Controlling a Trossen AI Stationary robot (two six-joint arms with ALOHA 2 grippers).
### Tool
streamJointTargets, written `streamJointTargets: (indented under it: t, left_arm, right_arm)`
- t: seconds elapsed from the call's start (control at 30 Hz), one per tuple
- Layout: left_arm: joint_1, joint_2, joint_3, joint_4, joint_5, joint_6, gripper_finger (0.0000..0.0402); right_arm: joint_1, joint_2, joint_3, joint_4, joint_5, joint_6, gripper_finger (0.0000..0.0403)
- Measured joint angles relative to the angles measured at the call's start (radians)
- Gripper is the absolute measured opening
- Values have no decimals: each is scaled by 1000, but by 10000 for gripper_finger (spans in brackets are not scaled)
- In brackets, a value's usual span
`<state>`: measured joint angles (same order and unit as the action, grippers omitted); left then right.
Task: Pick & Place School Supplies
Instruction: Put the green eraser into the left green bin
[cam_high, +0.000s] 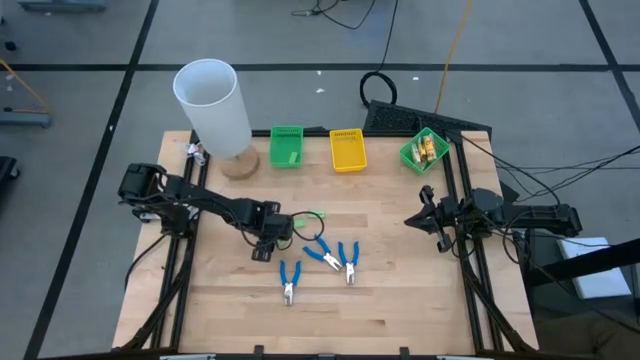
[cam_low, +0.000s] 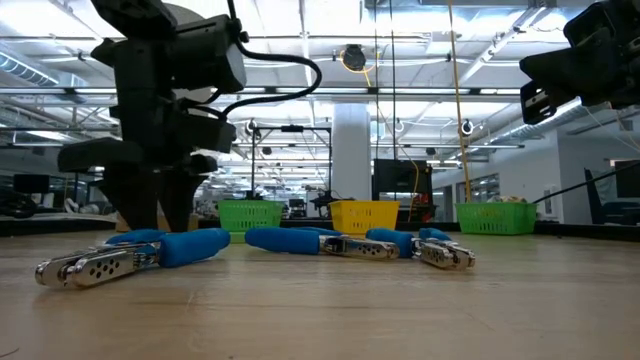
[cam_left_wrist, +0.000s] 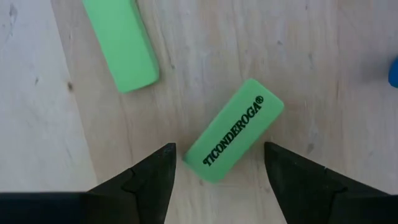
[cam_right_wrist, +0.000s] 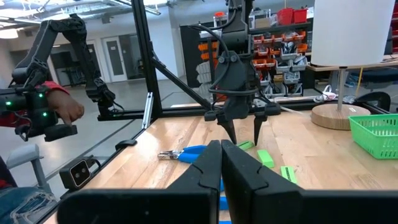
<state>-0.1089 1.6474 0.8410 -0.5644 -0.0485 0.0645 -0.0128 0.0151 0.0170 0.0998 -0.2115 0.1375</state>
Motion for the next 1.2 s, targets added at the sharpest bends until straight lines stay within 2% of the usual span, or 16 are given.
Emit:
streamJointTargets:
  t: [0.37, 0.6, 0.9, 1.07, 1.2]
  left_arm:
    - [-4, -2, -3, -13, 72, -180, 250]
    - [-18, -2, -3, -11, 77, -245, 250]
    - [-58, -1, -3, 21, 18, 18, 250]
    - [-59, 3, -5, 108, 3, 50, 250]
    - [-58, 3, -5, 106, 0, 109, 250]
  right_arm:
    - [0, 0, 0, 0, 0, 0, 4]
    - [0, 0, 0, 0, 0, 0, 4]
    - [0, 0, 0, 0, 0, 0, 4]
    - [0, 0, 0, 0, 0, 0, 4]
    - [0, 0, 0, 0, 0, 0, 4]
